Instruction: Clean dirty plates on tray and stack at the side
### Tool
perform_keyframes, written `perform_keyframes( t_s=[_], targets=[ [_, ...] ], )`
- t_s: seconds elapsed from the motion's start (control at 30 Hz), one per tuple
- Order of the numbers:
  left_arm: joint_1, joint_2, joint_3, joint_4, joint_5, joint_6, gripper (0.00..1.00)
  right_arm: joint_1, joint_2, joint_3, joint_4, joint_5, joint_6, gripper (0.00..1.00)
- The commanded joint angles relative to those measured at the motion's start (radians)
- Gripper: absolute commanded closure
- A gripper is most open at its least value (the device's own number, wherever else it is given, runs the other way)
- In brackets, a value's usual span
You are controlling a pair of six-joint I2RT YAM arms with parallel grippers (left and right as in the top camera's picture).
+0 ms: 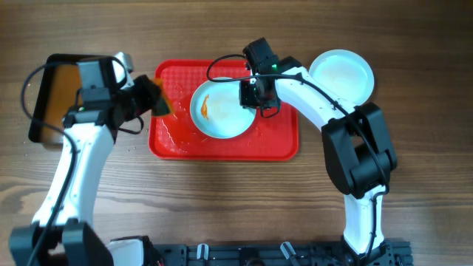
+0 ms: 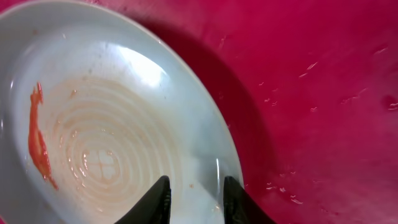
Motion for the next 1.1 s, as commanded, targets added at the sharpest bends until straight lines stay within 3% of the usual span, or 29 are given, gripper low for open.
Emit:
perform_keyframes(
  t_s=[0.0,0.1,0.13,0.33,0.5,0.7,0.93,1.07],
  targets=[
    [-0.038,0.081,-0.004,0.0,0.016,-0.006,0.96,-0.003,0.02,0.057,-0.003,0.082,-0.09,0.68],
    [-0.067,0.105,-0.004,0.0,0.016,-0.006,0.96,0.0,0.003,0.116,-0.072,0.069,-0.073,0.53],
    [-0.074,0.105,-0.004,0.0,0.016,-0.005,0.96,-0.007,-0.007,0.136,-0.102,0.115,-0.027,0.53],
    [-0.129,0.105,-0.004,-0.008,0.016,-0.005,0.96,-0.06,0.002,0.124,-0.133,0.152,0.0,0.62],
    [-0.173,0.106,-0.004,0.023,-0.03,-0.006,0.96,-0.055,0.068,0.094,-0.105,0.047,-0.011,0.72],
    [-0.174,0.107,-0.005,0.029,-0.037,-0.006,0.96,-0.051,0.117,0.086,-0.117,-0.033,-0.01,0.76],
    [-0.182,0.162,-0.004,0.057,-0.035,-0.01,0.96,-0.003,0.117,0.085,-0.076,-0.083,-0.097,0.96],
    [-0.214,0.224,-0.004,0.126,-0.018,-0.01,0.96,0.023,0.117,0.086,-0.044,-0.08,-0.115,0.96]
  ],
)
